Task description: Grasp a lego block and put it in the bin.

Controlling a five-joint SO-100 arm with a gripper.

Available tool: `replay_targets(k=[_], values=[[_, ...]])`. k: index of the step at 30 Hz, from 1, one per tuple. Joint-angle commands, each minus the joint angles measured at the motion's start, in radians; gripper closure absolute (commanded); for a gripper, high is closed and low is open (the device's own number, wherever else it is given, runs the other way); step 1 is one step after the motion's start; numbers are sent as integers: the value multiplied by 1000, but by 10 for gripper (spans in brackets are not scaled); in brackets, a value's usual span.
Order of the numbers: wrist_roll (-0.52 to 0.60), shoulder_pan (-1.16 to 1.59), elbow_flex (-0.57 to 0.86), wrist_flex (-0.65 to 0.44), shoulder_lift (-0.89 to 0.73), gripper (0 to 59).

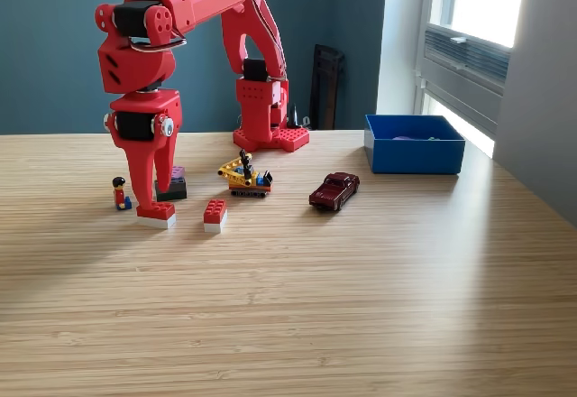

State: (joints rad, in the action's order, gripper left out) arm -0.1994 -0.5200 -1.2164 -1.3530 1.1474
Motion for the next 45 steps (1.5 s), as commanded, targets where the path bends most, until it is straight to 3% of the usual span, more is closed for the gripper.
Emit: replay_targets(k=[1, 14, 19, 28, 35, 39, 45], values=[[-8, -12, 66, 9, 3, 403], [5, -18, 138, 26, -107, 424], [38, -21, 153, 37, -127, 585], [98, -38, 183, 34, -117, 585], [141, -28, 101, 34, -110, 586], [186, -20, 147, 17, -98, 586], [215, 31, 156, 9, 55, 586]])
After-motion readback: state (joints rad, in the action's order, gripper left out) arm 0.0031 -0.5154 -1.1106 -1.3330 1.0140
